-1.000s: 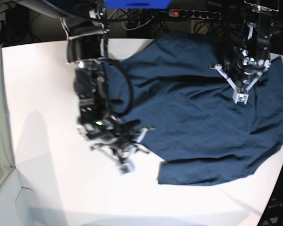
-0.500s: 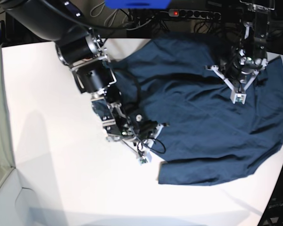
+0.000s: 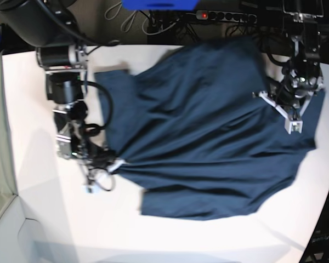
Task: Layout the t-shirt on the table in an organized manner, then fold the t-shirt properly
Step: 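Drag the shirt edge with the right gripper toward the left gripper, then pull the shirt fabric apart with both grippers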
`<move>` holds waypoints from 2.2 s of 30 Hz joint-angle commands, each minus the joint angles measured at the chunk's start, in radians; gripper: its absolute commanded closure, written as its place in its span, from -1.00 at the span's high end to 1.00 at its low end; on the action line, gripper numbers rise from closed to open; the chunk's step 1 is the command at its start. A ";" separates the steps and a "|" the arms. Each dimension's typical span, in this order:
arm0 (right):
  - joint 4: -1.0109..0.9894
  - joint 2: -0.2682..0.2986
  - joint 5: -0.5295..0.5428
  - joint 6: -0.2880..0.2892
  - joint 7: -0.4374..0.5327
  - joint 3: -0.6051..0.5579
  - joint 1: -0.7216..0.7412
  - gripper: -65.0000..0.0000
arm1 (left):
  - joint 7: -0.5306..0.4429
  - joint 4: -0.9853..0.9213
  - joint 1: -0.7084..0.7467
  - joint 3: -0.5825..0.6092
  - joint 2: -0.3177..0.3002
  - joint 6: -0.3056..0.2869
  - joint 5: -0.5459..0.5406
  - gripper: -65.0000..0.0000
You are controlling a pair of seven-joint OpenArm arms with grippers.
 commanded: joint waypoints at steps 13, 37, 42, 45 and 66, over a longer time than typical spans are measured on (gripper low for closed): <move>0.646 -0.005 -0.064 -0.040 -0.302 0.050 -0.411 -1.00 | -0.056 0.023 -0.244 -0.003 0.130 0.004 -0.004 -0.99; 1.011 -0.031 -0.064 -0.039 -0.390 -0.113 -0.353 -1.00 | -0.007 0.147 0.150 0.182 0.124 0.004 0.003 -0.99; 0.879 -0.078 -0.065 -0.039 -0.391 -0.117 -0.260 -1.00 | -0.122 -0.017 0.141 0.180 0.073 0.004 0.003 -0.99; 0.784 -0.101 -0.065 -0.039 -0.391 -0.117 -0.204 -1.00 | -0.226 -0.097 0.125 0.179 0.041 0.005 0.003 -0.99; 0.327 -0.170 -0.065 -0.039 -0.232 -0.119 -0.012 -1.00 | -0.313 -0.287 -0.347 0.059 -0.049 0.004 -0.003 -0.99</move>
